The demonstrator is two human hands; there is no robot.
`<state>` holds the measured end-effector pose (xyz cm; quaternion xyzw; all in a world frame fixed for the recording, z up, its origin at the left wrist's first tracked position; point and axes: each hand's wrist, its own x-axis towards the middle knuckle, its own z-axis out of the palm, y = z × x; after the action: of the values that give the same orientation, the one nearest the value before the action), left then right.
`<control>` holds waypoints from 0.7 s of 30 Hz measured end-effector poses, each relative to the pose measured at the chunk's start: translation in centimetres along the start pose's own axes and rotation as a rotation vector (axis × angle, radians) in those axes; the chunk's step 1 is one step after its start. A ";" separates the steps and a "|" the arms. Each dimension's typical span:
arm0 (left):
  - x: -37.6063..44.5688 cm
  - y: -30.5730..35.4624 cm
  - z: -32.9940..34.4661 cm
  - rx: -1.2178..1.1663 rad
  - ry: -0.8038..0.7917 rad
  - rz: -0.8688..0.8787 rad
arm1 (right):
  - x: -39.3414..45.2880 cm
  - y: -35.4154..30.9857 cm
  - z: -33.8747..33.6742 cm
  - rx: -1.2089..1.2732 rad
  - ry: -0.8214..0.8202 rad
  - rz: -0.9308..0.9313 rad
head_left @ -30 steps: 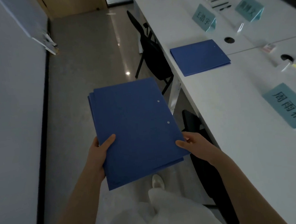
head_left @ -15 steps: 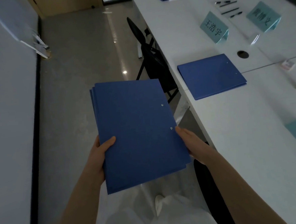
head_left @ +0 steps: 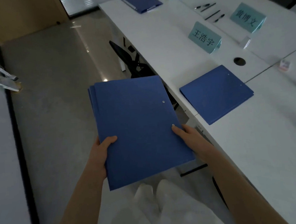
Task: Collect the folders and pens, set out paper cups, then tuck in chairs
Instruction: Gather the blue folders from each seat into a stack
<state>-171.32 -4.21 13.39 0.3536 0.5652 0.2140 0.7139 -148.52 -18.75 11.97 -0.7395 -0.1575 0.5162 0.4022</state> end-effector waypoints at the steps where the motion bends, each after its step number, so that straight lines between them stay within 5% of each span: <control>1: 1.0 0.9 0.5 0.009 -0.016 -0.002 | 0.8 -0.6 -0.6 -0.048 -0.008 -0.006; 7: 7.0 4.8 4.3 0.073 -0.065 -0.012 | 7.6 -1.6 -5.6 -0.086 0.252 0.067; 11: 10.0 6.9 6.8 0.064 -0.028 -0.015 | 13.0 -0.5 -9.8 -0.351 0.440 0.137; 21: 15.6 11.8 11.9 0.086 -0.064 0.082 | 17.4 3.8 -10.3 -0.756 0.227 0.270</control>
<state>-154.55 11.44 13.32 0.4131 0.5361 0.2072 0.7064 -132.78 -14.26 -0.51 -0.9013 -0.1924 0.3853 0.0461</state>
